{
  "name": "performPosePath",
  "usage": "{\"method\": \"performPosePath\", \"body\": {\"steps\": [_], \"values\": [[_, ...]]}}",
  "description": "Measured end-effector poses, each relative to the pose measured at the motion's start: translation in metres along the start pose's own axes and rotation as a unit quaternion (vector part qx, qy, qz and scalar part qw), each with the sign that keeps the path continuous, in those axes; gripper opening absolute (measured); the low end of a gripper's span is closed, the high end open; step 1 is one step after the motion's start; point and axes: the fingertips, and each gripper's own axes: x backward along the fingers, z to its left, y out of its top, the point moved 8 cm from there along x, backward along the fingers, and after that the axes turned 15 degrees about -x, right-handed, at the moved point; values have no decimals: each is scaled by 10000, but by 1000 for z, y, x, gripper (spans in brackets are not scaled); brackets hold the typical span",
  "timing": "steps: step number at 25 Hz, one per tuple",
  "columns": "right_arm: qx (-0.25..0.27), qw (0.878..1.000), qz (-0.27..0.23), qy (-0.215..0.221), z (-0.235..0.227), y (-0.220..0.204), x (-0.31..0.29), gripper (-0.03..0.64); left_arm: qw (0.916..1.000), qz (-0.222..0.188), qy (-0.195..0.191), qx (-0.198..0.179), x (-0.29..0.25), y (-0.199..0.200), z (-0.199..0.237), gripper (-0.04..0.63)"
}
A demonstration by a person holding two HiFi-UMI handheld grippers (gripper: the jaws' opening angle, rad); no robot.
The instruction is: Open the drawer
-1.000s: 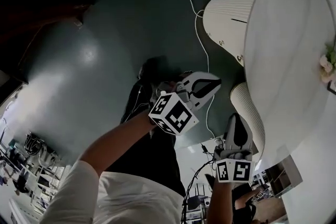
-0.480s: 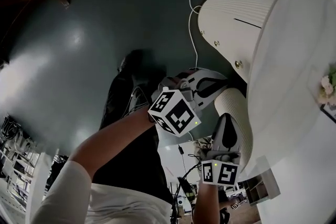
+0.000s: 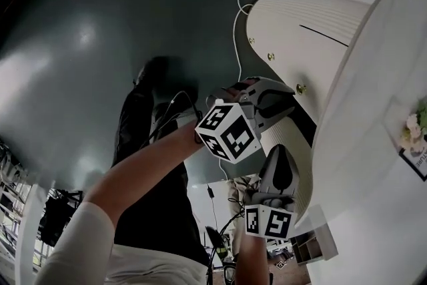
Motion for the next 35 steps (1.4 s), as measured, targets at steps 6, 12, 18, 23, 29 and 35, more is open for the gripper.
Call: {"method": "performPosePath", "body": {"steps": [6, 12, 18, 23, 29, 35], "values": [[6, 10000, 8, 23, 3, -7, -5, 11, 9998, -51, 138, 106, -20, -18, 3, 109], [-169, 9999, -2, -4, 3, -17, -8, 11, 10000, 49, 53, 19, -40, -30, -2, 155], [-251, 9997, -3, -57, 0, -24, -7, 11, 9996, 111, 172, -186, -54, -32, -2, 128], [-268, 9996, 3, -100, -1, -28, -8, 11, 9996, 166, 182, -131, -54, -32, -1, 110], [-250, 9996, 1, -114, 4, -28, -6, 11, 9999, 99, 30, 63, -44, -33, -1, 106], [-223, 9997, 13, -124, 9, -33, -4, 11, 9998, 187, -82, 59, -28, -37, -5, 105]]}}
